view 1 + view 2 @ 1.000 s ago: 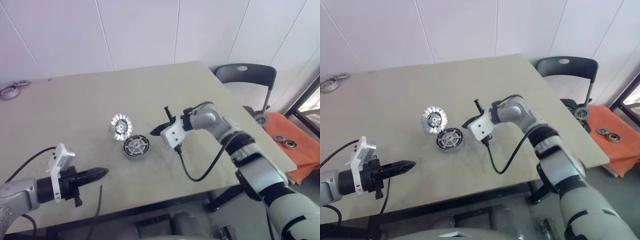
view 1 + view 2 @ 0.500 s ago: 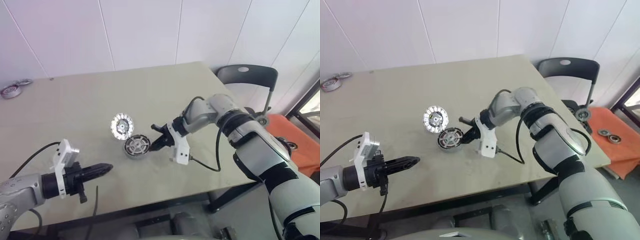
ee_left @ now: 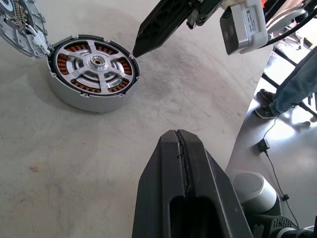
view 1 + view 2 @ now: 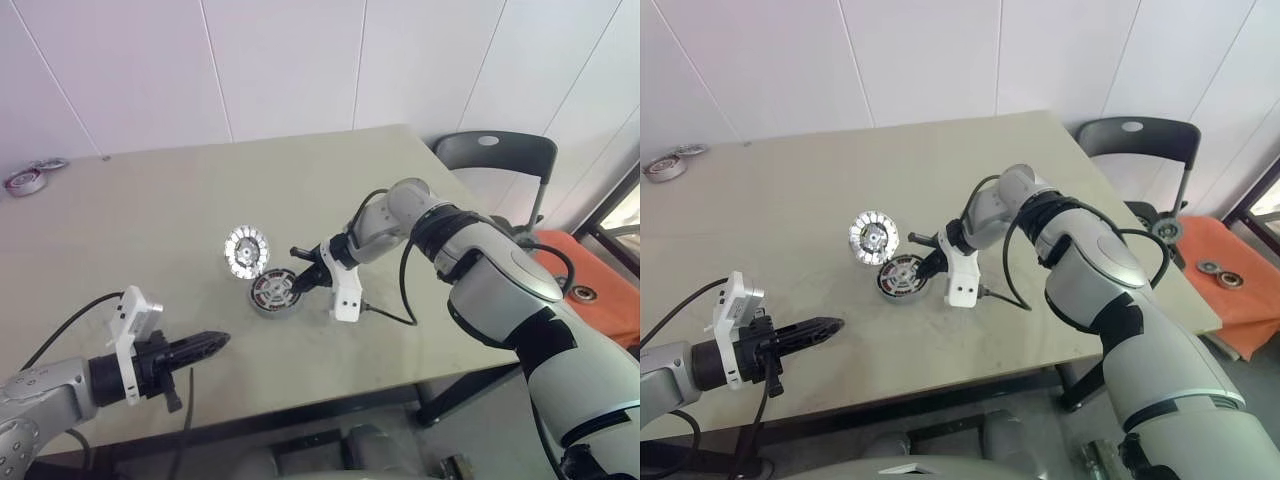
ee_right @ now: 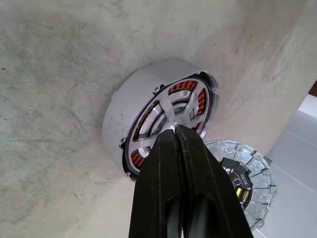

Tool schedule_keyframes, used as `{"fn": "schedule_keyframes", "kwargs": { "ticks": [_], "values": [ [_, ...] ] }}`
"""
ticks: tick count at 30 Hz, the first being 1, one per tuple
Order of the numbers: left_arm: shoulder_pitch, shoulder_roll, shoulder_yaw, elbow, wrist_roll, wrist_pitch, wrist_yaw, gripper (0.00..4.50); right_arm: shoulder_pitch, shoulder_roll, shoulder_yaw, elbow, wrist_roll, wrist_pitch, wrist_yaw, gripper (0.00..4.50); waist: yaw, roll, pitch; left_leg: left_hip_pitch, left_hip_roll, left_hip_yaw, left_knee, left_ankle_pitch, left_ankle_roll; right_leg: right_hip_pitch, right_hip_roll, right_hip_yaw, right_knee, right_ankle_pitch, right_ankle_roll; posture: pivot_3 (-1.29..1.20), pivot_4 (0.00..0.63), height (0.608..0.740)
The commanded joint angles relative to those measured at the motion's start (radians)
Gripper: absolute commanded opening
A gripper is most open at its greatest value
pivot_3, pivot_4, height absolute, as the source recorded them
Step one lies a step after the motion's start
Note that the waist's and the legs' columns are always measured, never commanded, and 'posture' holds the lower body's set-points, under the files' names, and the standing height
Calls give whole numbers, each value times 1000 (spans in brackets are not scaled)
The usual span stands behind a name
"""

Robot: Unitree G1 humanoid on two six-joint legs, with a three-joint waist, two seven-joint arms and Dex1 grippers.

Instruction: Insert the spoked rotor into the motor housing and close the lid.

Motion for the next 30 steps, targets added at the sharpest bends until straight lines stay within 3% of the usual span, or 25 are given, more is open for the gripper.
{"fn": "schedule_keyframes", "kwargs": {
  "ticks": [1, 6, 19, 30],
  "values": [
    [11, -5, 26, -27, -15, -14, -2, 0, -58, 10, 2, 14, 16, -6, -28, 433, -2, 0, 0, 0, 0, 0, 0, 0, 0, 0, 0, 0, 0, 0, 0, 0, 0, 740],
    [39, -12, 30, -34, -16, -17, -3, 0, -69, -7, 36, 2, -6, -14, -28, 1966, -1, 0, 0, 0, 0, 0, 0, 0, 0, 0, 0, 0, 1, 0, 0, 0, 0, 740],
    [31, -19, 24, -26, -13, -27, 9, 0, -77, -18, 129, -32, -74, -39, -98, 1966, 0, 0, 0, 0, 0, -1, 1, 0, 0, 0, 0, 0, 1, 0, 0, 0, 0, 740],
    [39, -44, 8, -48, -10, -34, 31, 0, -83, 65, 200, 31, -128, 61, -169, 1966, 0, 0, 0, 1, 0, -1, 1, 0, 0, 0, 0, 0, 3, 0, 0, 0, 0, 740]
  ]
}}
